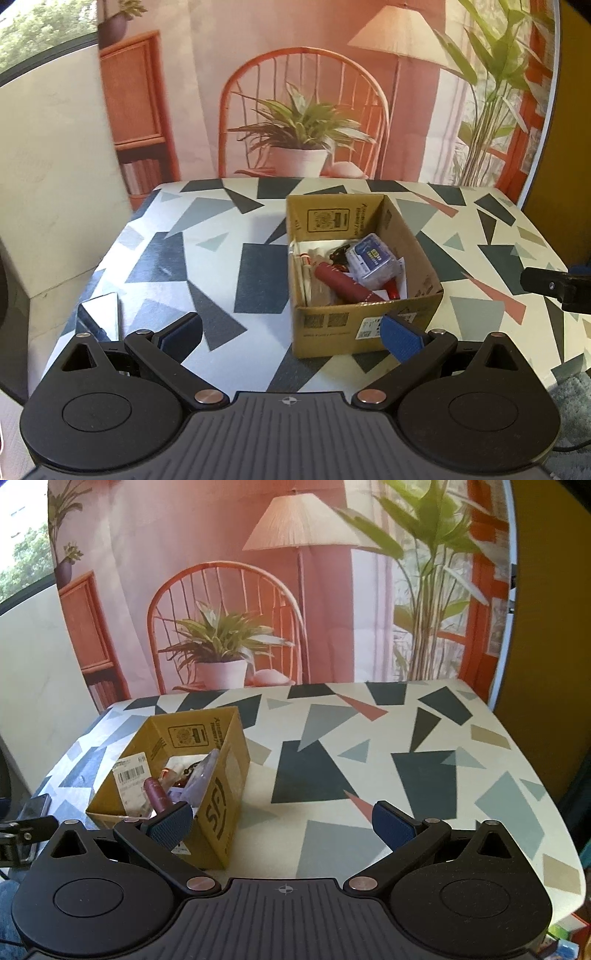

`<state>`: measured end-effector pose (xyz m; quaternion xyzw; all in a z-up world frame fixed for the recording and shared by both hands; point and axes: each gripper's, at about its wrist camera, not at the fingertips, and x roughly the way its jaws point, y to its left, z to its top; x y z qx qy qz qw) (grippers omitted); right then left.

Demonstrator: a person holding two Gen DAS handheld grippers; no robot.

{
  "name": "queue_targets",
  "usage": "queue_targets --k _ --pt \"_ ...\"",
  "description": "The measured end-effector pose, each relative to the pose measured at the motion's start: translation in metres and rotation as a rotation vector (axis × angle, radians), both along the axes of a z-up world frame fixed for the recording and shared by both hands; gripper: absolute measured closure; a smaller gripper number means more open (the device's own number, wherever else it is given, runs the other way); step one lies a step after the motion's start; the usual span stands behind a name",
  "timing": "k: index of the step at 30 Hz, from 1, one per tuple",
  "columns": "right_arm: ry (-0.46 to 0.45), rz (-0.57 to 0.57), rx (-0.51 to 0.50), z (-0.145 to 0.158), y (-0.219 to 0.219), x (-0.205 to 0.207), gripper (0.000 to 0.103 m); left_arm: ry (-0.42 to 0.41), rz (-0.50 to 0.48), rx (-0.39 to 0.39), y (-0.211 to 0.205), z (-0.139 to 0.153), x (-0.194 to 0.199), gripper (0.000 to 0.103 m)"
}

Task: Organize rigid objects

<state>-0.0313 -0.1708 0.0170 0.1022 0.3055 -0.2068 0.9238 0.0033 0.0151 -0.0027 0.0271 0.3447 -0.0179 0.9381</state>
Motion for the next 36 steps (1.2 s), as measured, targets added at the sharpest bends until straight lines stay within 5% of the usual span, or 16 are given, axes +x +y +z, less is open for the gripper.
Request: queue_targets --k 36 --pt "0.039 0.021 -0.035 -0.014 0.015 -0.002 0.000 0.032 0.034 0.015 0.001 -0.005 -0.002 0.000"
